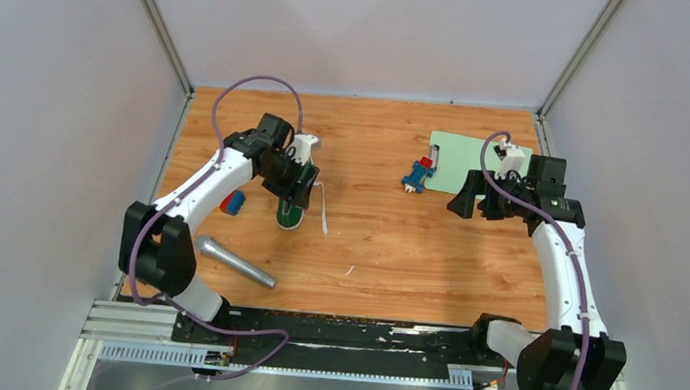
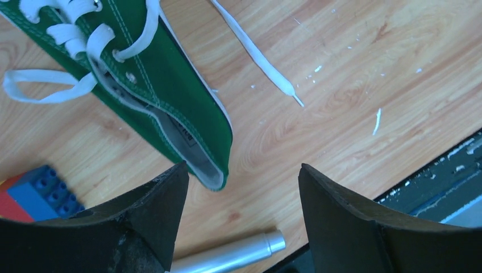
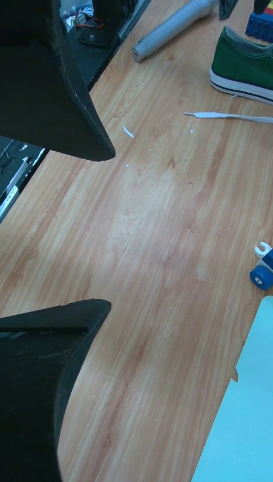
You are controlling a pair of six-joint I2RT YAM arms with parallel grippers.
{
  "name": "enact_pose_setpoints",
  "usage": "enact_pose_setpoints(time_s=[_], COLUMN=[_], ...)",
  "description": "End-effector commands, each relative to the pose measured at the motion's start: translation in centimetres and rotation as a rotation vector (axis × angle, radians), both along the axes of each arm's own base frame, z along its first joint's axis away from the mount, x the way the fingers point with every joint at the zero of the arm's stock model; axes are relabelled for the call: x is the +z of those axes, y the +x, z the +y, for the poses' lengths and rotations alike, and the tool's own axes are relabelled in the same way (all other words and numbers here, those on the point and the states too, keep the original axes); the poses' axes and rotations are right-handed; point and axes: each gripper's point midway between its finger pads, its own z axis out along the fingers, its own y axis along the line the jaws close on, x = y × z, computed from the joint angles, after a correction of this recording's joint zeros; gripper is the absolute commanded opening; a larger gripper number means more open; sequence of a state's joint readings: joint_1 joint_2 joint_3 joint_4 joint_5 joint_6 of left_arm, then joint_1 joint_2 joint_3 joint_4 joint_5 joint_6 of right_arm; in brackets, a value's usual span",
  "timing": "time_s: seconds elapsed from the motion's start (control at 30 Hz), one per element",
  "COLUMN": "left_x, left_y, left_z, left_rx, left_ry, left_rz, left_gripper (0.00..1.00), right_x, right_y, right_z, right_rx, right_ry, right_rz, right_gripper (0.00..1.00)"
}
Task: Tie the shoes
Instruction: Move the shoe to the center of the board.
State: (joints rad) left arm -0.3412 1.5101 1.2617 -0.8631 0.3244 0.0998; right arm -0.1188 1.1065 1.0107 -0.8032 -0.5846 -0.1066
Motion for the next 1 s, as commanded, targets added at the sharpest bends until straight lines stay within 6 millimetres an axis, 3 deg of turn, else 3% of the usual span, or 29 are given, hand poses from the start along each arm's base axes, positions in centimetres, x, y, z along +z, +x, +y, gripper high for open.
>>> enact_pose_setpoints(time_s=[0.0,0.13,0.3,0.47,0.77,0.83,0.9,0.93,0.97], left_x=[-0.8,-2.0,-3.2,-4.1,-5.7,-6.2,-6.4,-6.3,-6.2], left_y=[4.0,4.7,3.2,0.6,-0.8,-1.1,-1.3,-1.3,-1.3], left_z=[-0.5,0.2,2.2,-0.2,-0.8,-0.7,-0.7,-0.8,-0.9], left_rx=[0.137,0.205,0.250,0.134,0.068,0.039,0.023,0.014,0.010], left_ry=[0.043,0.094,0.177,0.061,0.043,0.056,0.064,0.064,0.061], left_rz=[-0.053,-0.033,-0.007,0.103,0.161,0.177,0.188,0.187,0.185], left_gripper=[0.76,0.65,0.57,0.62,0.54,0.48,0.34,0.20,0.14], right_x=[1.5,1.3,1.2,1.0,0.5,0.4,0.4,0.3,0.2], right_y=[0.9,0.5,0.3,0.3,0.5,0.6,0.6,0.6,0.6], right_z=[0.5,0.7,0.9,1.0,1.0,1.0,1.0,0.9,0.9], right_rx=[0.039,0.044,0.052,0.055,0.061,0.059,0.059,0.059,0.058], right_ry=[0.014,0.019,0.024,0.033,0.036,0.036,0.036,0.035,0.033], right_rz=[-0.066,-0.067,-0.064,-0.055,-0.038,-0.033,-0.031,-0.029,-0.030], right_gripper=[0.92,0.91,0.91,0.91,0.91,0.91,0.91,0.91,0.91])
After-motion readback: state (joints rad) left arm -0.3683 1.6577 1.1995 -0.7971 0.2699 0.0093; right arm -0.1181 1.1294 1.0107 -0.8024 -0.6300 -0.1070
